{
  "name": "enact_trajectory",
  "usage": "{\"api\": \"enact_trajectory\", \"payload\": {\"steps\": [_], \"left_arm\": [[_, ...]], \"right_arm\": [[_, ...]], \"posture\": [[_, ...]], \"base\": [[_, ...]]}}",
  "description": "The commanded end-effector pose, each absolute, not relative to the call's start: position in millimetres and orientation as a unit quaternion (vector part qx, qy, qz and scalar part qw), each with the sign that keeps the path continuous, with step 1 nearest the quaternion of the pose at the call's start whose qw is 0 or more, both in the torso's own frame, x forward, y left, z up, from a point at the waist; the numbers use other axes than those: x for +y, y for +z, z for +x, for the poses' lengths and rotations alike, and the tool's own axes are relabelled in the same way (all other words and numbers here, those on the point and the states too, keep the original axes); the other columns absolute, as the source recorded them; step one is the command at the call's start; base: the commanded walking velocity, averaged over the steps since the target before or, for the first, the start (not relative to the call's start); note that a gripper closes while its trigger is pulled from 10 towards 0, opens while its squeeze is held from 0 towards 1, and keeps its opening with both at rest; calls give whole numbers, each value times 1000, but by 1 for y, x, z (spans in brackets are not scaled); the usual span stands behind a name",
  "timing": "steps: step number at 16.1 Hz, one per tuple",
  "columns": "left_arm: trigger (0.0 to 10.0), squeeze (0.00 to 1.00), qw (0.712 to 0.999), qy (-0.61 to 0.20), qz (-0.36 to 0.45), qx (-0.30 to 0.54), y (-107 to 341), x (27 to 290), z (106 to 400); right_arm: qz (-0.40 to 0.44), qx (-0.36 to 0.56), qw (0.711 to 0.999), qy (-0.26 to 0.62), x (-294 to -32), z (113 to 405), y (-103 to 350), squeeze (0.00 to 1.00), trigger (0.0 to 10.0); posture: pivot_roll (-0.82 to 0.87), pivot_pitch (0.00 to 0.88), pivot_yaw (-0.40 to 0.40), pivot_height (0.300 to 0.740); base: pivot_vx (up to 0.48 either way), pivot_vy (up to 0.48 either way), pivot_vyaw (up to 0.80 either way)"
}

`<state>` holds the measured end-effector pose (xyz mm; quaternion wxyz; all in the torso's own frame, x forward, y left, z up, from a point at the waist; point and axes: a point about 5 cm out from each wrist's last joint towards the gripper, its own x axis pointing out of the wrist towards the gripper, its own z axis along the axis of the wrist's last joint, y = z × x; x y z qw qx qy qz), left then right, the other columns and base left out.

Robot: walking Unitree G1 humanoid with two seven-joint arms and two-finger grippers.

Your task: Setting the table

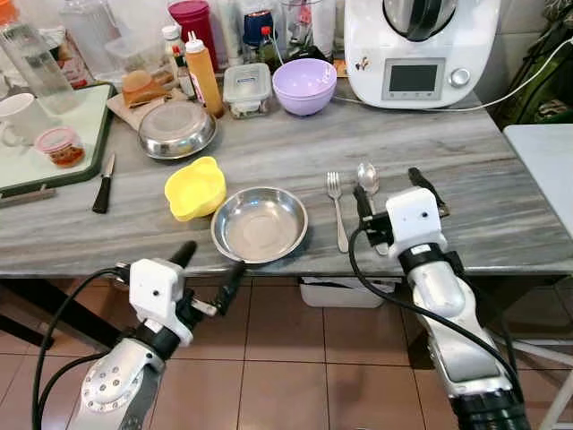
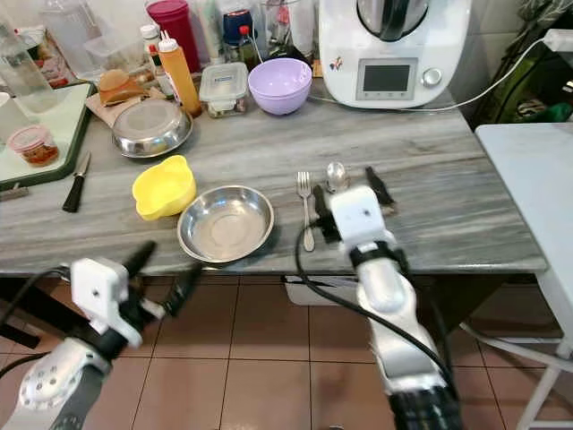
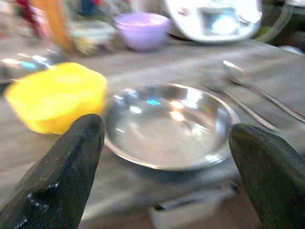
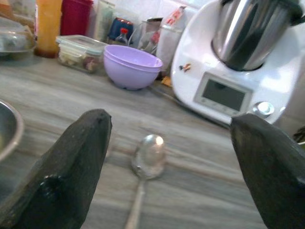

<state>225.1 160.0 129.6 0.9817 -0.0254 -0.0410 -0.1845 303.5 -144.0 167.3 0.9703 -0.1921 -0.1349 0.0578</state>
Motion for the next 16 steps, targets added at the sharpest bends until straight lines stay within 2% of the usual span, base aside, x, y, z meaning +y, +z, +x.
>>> {"api": "enact_trajectory", "payload": {"steps": [1, 2, 6, 12, 16], "left_arm": [[10000, 0, 990, -134, -16, -47, 130, 166, 230], [10000, 0, 995, -86, 2, -44, 128, 168, 236], [10000, 0, 998, 11, 49, -45, 126, 180, 238], [10000, 0, 995, 61, 75, -30, 119, 198, 227], [10000, 0, 996, 48, 72, -25, 117, 189, 229]], "right_arm": [[-196, -149, 968, 53, -145, 299, 171, 1000, 10000], [-181, -136, 973, 51, -147, 297, 168, 1000, 10000], [-179, -137, 972, 63, -143, 295, 168, 1000, 10000], [-165, -126, 974, 89, -139, 294, 165, 1000, 10000], [-157, -120, 976, 93, -137, 295, 164, 1000, 10000]], "posture": [[-63, 89, 84, 740], [-63, 86, 82, 740], [-53, 79, 70, 740], [-38, 85, 59, 740], [-42, 86, 63, 740]], "base": [[0, 0, 0], [0, 0, 0], [0, 0, 0], [0, 0, 0], [0, 0, 0]]}}
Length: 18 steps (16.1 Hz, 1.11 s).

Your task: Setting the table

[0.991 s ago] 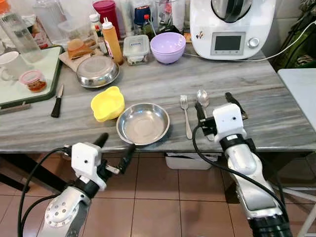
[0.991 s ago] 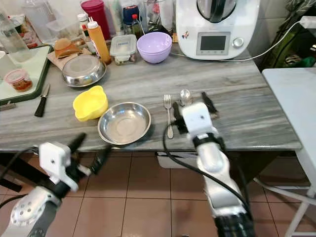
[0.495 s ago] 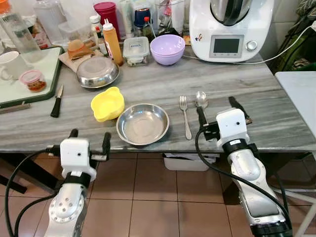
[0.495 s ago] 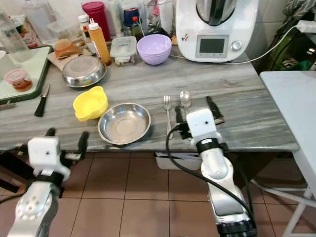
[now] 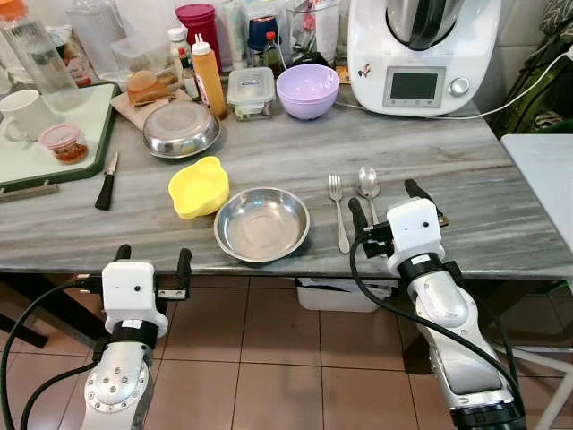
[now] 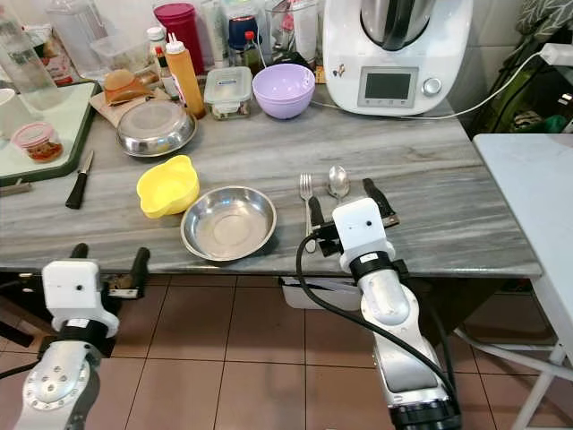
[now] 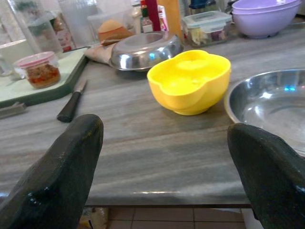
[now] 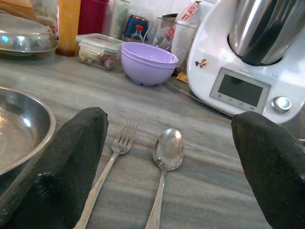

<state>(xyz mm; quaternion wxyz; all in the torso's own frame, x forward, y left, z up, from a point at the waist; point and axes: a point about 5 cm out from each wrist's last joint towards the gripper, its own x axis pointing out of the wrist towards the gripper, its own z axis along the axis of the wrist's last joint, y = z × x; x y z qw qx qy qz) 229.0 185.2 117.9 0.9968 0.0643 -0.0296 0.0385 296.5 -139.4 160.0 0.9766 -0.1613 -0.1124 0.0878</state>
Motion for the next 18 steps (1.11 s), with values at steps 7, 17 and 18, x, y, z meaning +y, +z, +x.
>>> {"api": "enact_trajectory", "payload": {"steps": [7, 17, 18], "left_arm": [[10000, 0, 996, 40, 74, -17, 116, 188, 234], [10000, 0, 997, 26, 73, -11, 113, 185, 235], [10000, 0, 997, 25, 73, -11, 113, 185, 236]], "right_arm": [[-157, -107, 979, 76, -142, 297, 162, 1000, 10000], [-156, -107, 980, 67, -141, 302, 164, 1000, 10000], [-156, -106, 980, 67, -141, 302, 164, 992, 10000]], "posture": [[-52, 82, 71, 740], [-53, 72, 71, 740], [-53, 71, 69, 740]], "base": [[-310, 0, 0], [-328, 0, 0], [-326, 0, 0]]}}
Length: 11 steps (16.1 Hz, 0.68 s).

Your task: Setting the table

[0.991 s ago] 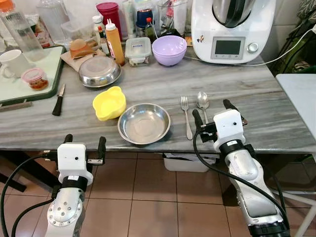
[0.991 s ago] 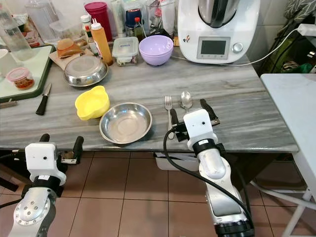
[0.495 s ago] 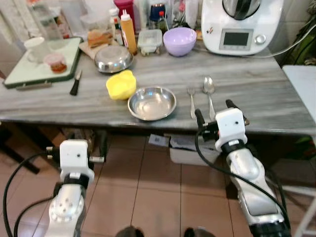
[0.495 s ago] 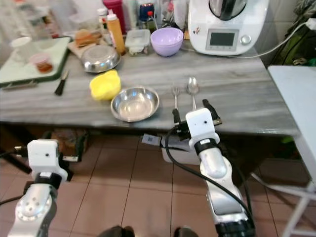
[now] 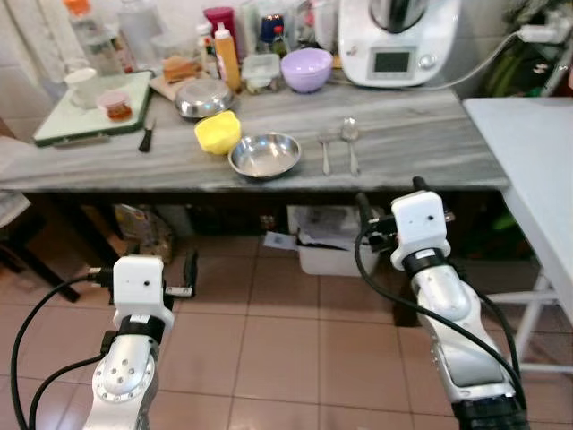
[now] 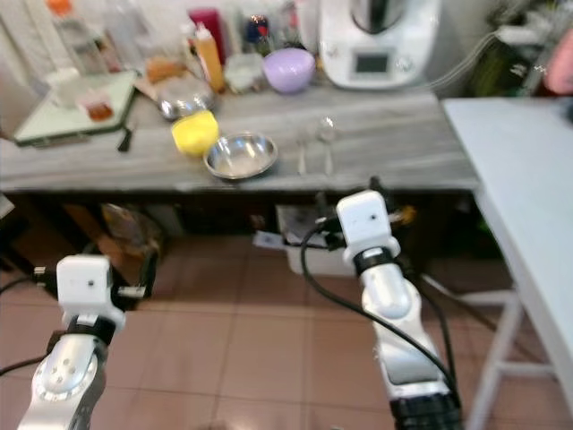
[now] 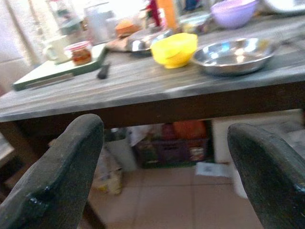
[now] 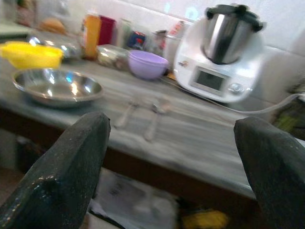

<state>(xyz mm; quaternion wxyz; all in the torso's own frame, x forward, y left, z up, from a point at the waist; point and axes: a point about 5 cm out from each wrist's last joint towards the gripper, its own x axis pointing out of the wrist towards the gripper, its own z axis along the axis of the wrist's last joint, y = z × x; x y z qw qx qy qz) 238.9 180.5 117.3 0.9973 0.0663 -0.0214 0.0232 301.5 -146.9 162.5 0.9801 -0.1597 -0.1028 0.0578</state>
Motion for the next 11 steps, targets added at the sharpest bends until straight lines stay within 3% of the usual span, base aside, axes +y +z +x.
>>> {"api": "enact_trajectory", "payload": {"steps": [1, 2, 3, 4, 11], "left_arm": [[10000, 0, 997, 24, 73, -11, 113, 185, 236], [10000, 0, 997, 21, 71, -15, 114, 184, 236], [10000, 0, 997, 22, 72, -19, 114, 184, 236], [10000, 0, 997, 20, 67, -22, 115, 184, 236], [10000, 0, 998, -12, 47, -32, 120, 178, 239]], "right_arm": [[-157, -106, 980, 67, -141, 302, 164, 933, 10000], [-158, -107, 979, 67, -141, 302, 164, 824, 10000], [-168, -111, 977, 68, -141, 301, 164, 153, 10000], [-172, -113, 976, 70, -141, 300, 164, 0, 10000], [-169, -104, 978, 66, -139, 298, 160, 0, 10000]], "posture": [[-53, 70, 68, 740], [-56, 68, 69, 740], [-54, 68, 68, 740], [-51, 71, 72, 740], [-57, 84, 81, 740]], "base": [[-296, 0, 0], [0, 0, 0], [0, 0, 0], [0, 0, 0], [0, 0, 0]]}}
